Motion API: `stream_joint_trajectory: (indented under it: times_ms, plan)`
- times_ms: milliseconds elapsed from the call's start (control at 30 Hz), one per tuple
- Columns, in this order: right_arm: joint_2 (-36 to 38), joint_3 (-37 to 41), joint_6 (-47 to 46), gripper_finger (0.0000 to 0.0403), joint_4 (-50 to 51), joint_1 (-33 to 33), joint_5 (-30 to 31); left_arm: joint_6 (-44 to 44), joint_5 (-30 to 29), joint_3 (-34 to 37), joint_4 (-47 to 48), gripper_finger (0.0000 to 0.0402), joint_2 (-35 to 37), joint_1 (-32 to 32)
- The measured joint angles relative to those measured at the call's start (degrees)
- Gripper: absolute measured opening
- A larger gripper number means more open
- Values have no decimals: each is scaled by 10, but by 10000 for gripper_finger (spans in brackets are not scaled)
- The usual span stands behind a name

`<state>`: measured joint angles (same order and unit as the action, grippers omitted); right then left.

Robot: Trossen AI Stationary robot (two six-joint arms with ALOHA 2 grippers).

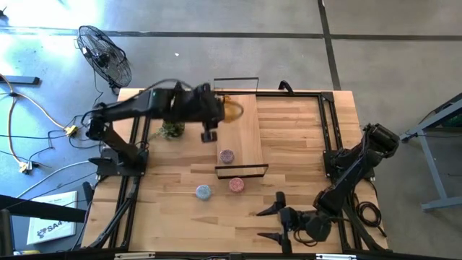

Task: Pick & Place candle stick holders
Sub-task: Put the left orange glass candle holder on the shelf

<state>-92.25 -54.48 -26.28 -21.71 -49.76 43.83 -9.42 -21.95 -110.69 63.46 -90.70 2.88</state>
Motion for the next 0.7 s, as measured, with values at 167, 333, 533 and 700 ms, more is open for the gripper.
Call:
stream_joint_trajectory:
  times_ms: [167, 333, 533, 700]
  plan:
    - [0, 0, -18, 275, 0, -2, 22, -13, 96, -1, -45, 151, -7, 84]
    - [0, 0, -22, 258, -1, -2, 32, -13, 169, -1, -73, 151, -40, 150]
    - [0, 0, -19, 242, -22, -1, 45, -22, 249, -1, -116, 151, -99, 197]
    - [0, 0, -18, 233, -28, -1, 45, -40, 277, 0, -145, 151, -139, 218]
